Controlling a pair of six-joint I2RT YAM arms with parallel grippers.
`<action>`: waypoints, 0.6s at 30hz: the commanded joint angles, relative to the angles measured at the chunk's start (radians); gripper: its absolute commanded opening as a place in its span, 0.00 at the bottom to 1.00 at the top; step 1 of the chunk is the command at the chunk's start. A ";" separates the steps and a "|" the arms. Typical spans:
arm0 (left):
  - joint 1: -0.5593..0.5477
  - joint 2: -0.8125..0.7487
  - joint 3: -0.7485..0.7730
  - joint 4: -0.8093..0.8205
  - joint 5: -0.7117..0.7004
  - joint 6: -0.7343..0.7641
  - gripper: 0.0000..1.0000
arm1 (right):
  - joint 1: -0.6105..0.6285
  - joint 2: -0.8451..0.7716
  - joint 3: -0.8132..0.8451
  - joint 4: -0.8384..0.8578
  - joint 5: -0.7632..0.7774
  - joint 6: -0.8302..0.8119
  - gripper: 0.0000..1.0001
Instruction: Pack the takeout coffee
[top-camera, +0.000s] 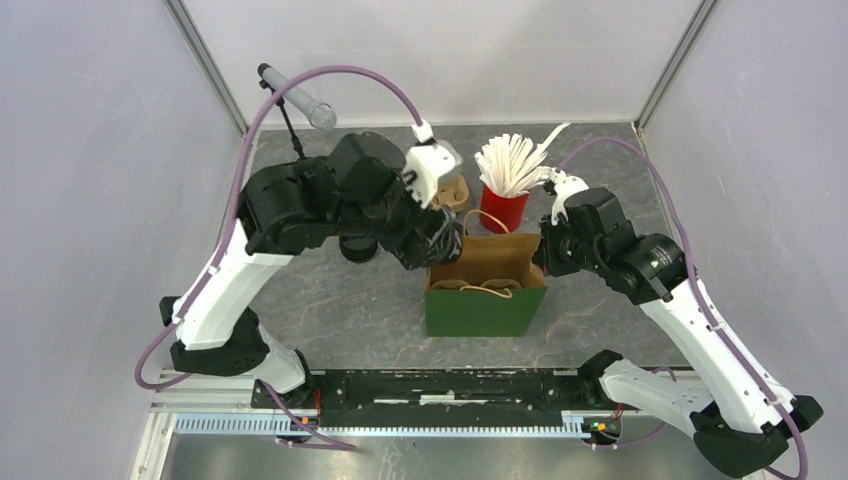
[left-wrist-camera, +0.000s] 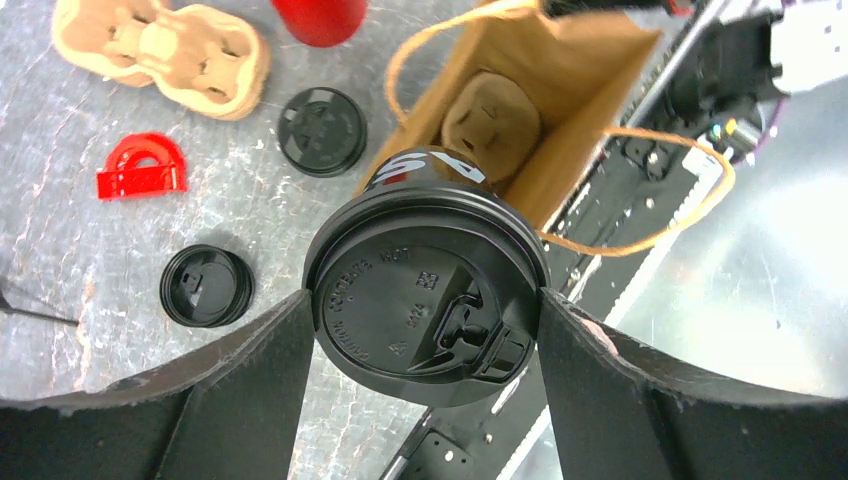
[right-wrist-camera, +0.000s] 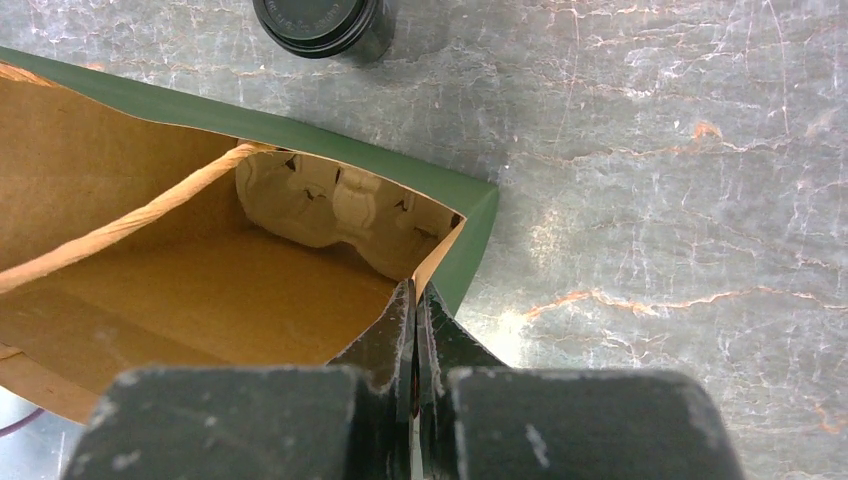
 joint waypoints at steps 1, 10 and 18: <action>-0.091 0.016 0.018 -0.041 -0.042 0.138 0.55 | 0.000 -0.005 0.001 0.047 -0.001 -0.046 0.00; -0.191 0.016 -0.096 0.061 -0.038 0.263 0.54 | -0.001 -0.243 -0.219 0.281 -0.019 -0.081 0.05; -0.270 0.008 -0.183 0.118 -0.042 0.254 0.53 | 0.000 -0.184 -0.078 0.160 0.038 -0.025 0.34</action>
